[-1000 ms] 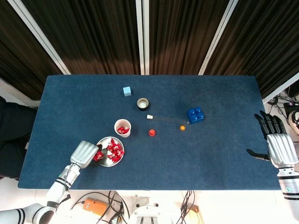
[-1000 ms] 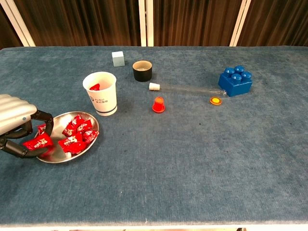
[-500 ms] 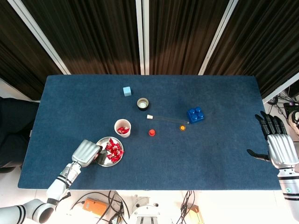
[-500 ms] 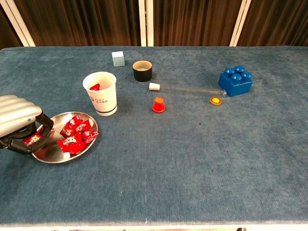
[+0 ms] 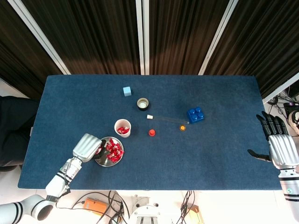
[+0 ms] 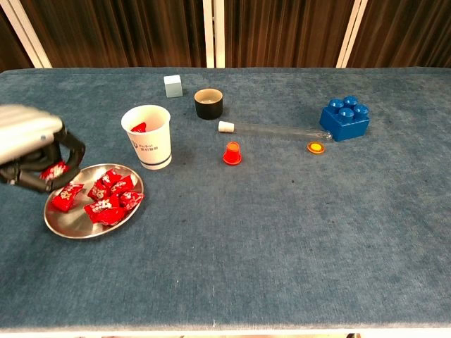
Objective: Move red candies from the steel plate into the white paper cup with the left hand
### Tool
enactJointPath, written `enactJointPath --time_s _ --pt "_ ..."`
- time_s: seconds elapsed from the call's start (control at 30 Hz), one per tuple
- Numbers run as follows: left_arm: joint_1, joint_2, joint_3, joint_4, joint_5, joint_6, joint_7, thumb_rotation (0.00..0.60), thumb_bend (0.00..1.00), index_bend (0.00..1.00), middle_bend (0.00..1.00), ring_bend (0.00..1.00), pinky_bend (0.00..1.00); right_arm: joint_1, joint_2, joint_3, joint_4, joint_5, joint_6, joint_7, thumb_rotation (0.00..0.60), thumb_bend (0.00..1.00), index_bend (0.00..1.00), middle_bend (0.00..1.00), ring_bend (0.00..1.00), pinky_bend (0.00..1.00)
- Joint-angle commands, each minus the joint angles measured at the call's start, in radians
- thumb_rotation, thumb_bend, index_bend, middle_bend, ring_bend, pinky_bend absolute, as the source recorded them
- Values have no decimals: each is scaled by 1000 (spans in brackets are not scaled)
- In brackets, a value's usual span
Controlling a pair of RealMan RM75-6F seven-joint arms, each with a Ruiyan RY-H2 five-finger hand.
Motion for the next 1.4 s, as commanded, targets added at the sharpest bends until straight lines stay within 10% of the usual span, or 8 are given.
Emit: enactJointPath --time_s 0.03,0.5,0.87,1.07,1.4 --pt "-30 33 -53 -55 9 11 -53 599 491 704 968 902 825 0 0 0 2 -2 1 2 600 99 0 0 0 0" --pt "-226 -47 -238 0 -167 -149 -115 598 485 704 968 902 825 -16 -3 -7 22 -2 16 30 600 99 0 0 0 0" --pt "-266 -97 -227 81 -289 -167 -24 595 409 659 968 902 825 -18 -7 -7 43 3 11 49 600 97 0 0 0 0" --pt "-265 -102 -218 79 -306 -134 0 579 186 493 968 901 825 -16 -8 -6 45 0 10 49 600 97 0 0 0 0" --pt "-262 -106 -208 84 -296 -107 -20 485 87 341 967 900 825 -15 -8 -6 40 -1 9 45 600 99 0 0 0 0"
